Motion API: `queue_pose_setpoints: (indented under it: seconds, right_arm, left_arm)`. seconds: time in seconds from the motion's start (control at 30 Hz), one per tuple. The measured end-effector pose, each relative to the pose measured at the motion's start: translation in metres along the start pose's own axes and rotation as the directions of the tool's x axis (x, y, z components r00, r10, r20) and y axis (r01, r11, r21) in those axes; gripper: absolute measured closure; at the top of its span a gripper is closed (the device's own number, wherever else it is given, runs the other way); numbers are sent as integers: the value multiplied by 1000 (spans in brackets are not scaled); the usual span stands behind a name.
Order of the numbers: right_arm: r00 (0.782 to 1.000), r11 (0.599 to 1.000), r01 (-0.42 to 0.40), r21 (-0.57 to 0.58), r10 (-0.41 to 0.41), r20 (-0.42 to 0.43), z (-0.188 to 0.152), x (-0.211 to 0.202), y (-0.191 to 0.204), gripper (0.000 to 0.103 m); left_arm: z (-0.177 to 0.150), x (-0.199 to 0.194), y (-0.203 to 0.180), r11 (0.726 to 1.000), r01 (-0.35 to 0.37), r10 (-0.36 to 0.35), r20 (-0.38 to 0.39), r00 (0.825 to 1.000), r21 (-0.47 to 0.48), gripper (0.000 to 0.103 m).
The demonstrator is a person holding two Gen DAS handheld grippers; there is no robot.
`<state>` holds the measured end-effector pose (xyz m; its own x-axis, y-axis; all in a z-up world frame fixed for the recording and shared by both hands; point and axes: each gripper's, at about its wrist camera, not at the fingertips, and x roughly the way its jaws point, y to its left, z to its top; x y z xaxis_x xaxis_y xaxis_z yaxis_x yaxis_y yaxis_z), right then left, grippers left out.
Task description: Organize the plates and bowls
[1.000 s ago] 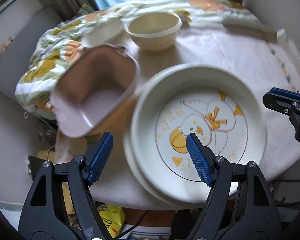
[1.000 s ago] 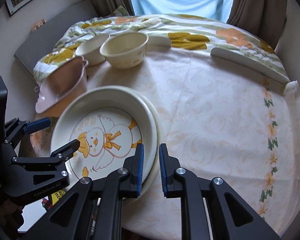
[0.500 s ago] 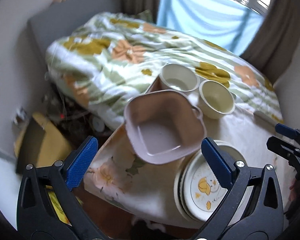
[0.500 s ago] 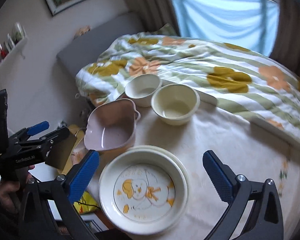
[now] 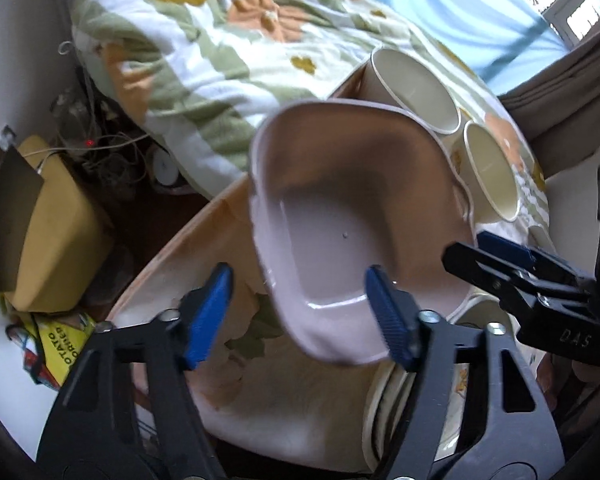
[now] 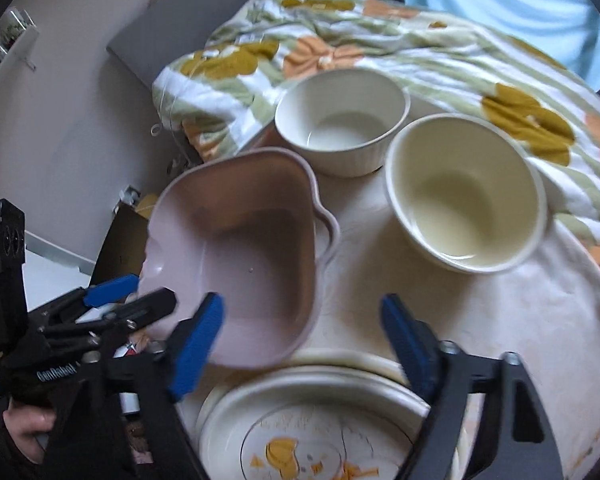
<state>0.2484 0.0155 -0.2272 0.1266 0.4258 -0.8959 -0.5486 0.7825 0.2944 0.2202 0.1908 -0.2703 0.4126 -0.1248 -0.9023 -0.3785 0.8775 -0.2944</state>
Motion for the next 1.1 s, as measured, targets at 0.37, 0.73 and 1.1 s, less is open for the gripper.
queue_pose_setpoints:
  seconds: [0.37, 0.73, 1.1]
  right_arm:
    - [999, 1000, -3, -10, 3, -46, 11, 31, -5, 88]
    - [1000, 1000, 9, -11, -9, 6, 9, 16, 3, 88]
    - [987, 999, -6, 43, -1, 161, -22, -72, -1, 88]
  left_arm:
    - [23, 25, 6, 999, 32, -32, -39, 999, 12, 78]
    - [26, 6, -7, 993, -11, 11, 8, 1000, 114, 78]
    - [5, -71, -80, 962, -38, 4, 124, 992, 272, 78]
